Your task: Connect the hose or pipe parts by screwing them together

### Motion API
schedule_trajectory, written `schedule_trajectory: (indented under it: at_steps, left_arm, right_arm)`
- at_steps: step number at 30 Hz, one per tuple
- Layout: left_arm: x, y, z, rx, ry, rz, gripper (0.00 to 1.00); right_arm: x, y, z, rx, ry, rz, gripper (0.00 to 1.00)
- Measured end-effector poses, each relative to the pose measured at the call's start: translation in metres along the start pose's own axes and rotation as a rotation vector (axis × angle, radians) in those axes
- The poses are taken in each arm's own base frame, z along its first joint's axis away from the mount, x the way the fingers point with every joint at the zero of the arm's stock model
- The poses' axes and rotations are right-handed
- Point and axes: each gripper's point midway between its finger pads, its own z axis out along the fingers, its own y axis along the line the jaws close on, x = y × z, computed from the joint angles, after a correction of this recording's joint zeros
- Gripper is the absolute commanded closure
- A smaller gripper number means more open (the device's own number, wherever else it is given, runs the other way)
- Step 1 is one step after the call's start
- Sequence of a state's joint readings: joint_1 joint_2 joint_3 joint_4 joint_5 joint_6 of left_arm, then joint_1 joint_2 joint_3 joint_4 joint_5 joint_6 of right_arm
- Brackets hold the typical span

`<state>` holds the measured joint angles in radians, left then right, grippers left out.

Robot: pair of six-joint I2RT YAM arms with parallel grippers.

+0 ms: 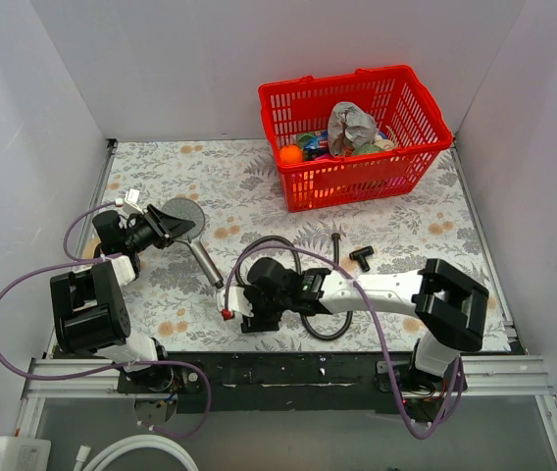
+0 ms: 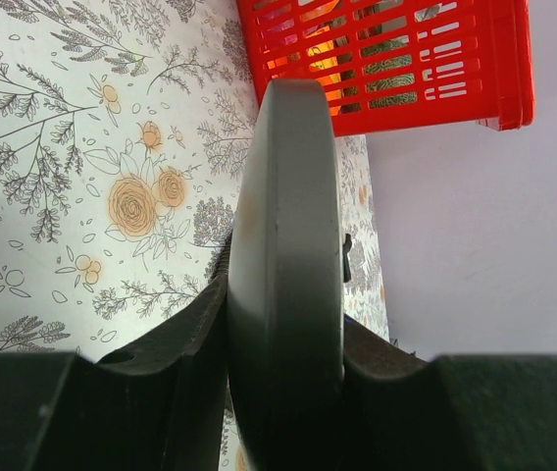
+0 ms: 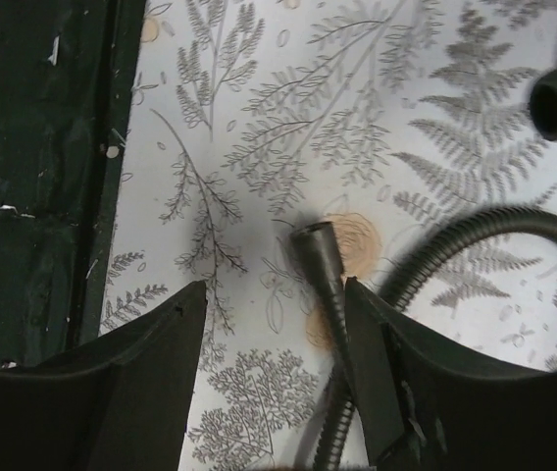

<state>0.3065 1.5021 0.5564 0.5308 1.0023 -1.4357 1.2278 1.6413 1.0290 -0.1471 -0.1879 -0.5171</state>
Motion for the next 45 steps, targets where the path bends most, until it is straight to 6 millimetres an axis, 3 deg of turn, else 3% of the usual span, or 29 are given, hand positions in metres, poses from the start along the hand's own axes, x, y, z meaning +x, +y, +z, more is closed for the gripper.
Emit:
schedule_trajectory:
  at_steps: [7,18,31,38,39,43,45]
  left_arm:
    - [0.0,0.0,0.0,-0.001,-0.001,-0.001,1.0]
    - [0.0,0.0,0.0,0.0,0.0,-0.009,1.0]
    - [0.002,0.0,0.0,0.002,0.002,-0.012,1.0]
    - [0.001,0.0,0.0,0.004,0.002,-0.01,1.0]
    - [0.001,0.0,0.0,0.004,0.002,-0.01,1.0]
    - [0.002,0.0,0.0,0.003,0.002,-0.007,1.0]
    - [0.002,0.0,0.0,0.002,0.002,-0.003,1.0]
  right_arm:
    - [0.02,0.01,0.023,-0.048,0.063,-0.09,0.37]
    - [0.029,-0.001,0.036,-0.026,0.087,-0.158,0.44]
    - [0.035,-0.033,0.043,-0.009,0.117,-0.128,0.67]
    - [0.034,-0.037,0.047,-0.037,0.138,-0.095,0.68]
    - [0.033,-0.037,0.048,-0.04,0.137,-0.091,0.71]
    - [0.031,-0.035,0.05,-0.053,0.133,-0.06,0.98]
    - [0.03,-0.033,0.05,-0.057,0.127,-0.035,0.99]
